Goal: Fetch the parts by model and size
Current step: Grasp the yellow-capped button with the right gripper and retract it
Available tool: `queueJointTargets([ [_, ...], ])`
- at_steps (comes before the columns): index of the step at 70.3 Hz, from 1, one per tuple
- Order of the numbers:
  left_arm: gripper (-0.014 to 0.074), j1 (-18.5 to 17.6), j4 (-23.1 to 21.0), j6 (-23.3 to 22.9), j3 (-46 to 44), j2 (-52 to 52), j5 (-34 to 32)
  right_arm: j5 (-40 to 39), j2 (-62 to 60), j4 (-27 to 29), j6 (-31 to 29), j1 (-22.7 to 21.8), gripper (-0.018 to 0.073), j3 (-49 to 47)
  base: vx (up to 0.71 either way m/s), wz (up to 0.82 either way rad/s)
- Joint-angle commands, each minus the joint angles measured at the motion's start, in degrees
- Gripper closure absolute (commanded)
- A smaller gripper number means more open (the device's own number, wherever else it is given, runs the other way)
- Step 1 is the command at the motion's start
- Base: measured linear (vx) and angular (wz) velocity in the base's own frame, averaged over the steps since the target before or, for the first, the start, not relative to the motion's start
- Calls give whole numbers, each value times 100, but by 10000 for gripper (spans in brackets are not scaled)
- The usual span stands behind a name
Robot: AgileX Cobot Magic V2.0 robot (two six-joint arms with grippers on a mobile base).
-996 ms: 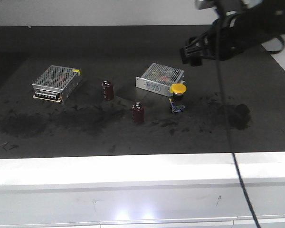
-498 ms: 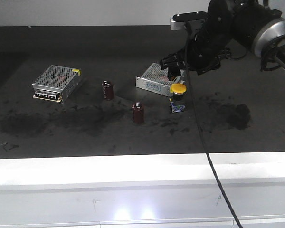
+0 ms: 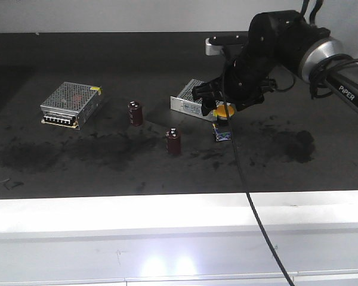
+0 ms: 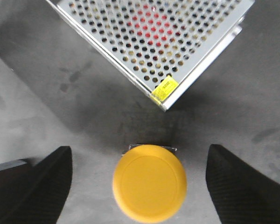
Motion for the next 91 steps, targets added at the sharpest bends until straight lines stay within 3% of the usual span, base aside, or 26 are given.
queueJointTargets([
  [1,603,-29,14,-20,-139,57,-460,-106,-282,-14,32,-18,26,-188,0,0],
  [16,603,-29,14,-20,-139,57,-460,-95,-159,-14,80,-18,161,-188,0,0],
  [34,603,-29,14,-20,-139,57,-460,-100,-433,-193,142,-18,575,-182,0,0],
  [46,603,-29,14,-20,-139,57,-460,-9,-1036,-313,-198,23,569,-166,0,0],
  [62,603,-29,14,-20,-139,57,-460,-214,-1896,-599,-227,49,568,70,0,0],
  [91,603,-29,14,-20,-139,57,-460,-3003,-4915,-616,-65,36,568,4299,0,0],
])
